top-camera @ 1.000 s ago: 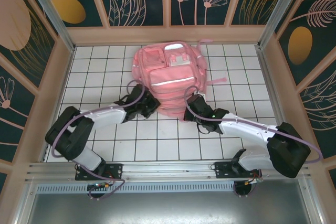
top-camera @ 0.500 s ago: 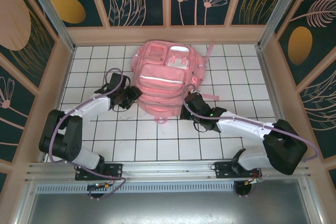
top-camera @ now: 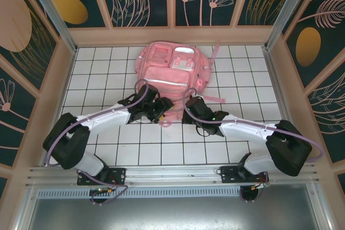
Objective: Pack the student bag
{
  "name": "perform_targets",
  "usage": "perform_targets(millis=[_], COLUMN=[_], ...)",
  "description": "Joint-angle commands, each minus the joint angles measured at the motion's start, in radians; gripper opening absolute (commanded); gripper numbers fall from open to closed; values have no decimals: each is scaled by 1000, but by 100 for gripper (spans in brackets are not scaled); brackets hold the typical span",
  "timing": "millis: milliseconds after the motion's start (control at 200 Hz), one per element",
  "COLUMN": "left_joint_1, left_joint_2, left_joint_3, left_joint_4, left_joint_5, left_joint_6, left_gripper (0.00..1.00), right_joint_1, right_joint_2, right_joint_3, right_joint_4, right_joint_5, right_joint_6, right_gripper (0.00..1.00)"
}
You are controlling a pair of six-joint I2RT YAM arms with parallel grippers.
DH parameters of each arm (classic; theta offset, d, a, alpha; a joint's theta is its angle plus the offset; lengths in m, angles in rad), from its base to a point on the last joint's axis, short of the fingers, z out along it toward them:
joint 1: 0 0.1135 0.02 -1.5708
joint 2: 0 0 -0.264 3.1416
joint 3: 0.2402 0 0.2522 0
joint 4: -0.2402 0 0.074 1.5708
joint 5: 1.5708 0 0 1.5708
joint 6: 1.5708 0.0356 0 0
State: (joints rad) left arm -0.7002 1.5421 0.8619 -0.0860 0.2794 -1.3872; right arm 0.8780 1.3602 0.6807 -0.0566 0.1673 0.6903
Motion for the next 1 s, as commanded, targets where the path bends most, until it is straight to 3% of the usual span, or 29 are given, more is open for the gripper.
perform_targets(millis=[0,135,220,260,385,715,996], left_joint_1=[-24,-44,-45,-45,-45,10,118], left_joint_2=[78,166,231,245,246,20,-224], left_joint_3=[76,133,144,145,131,-18,-152], left_joint_4=[57,56,51,48,33,-48,-114], left_joint_5=[-16,-36,-59,-74,-113,-222,-225], left_joint_6=[-86,-101,-106,-107,-109,-65,23], left_gripper=[67,67,60,49,0,0,0], right_joint_1=[21,23,26,27,28,-11,-203], right_joint_2=[7,7,8,8,4,-25,-62], right_joint_3=[27,26,29,31,28,6,-16], right_joint_4=[27,30,30,26,9,-69,-58], right_joint_5=[1,-2,-5,-3,13,107,94], right_joint_6=[6,6,6,5,6,-48,-159], right_gripper=[0,0,0,0,0,0,0])
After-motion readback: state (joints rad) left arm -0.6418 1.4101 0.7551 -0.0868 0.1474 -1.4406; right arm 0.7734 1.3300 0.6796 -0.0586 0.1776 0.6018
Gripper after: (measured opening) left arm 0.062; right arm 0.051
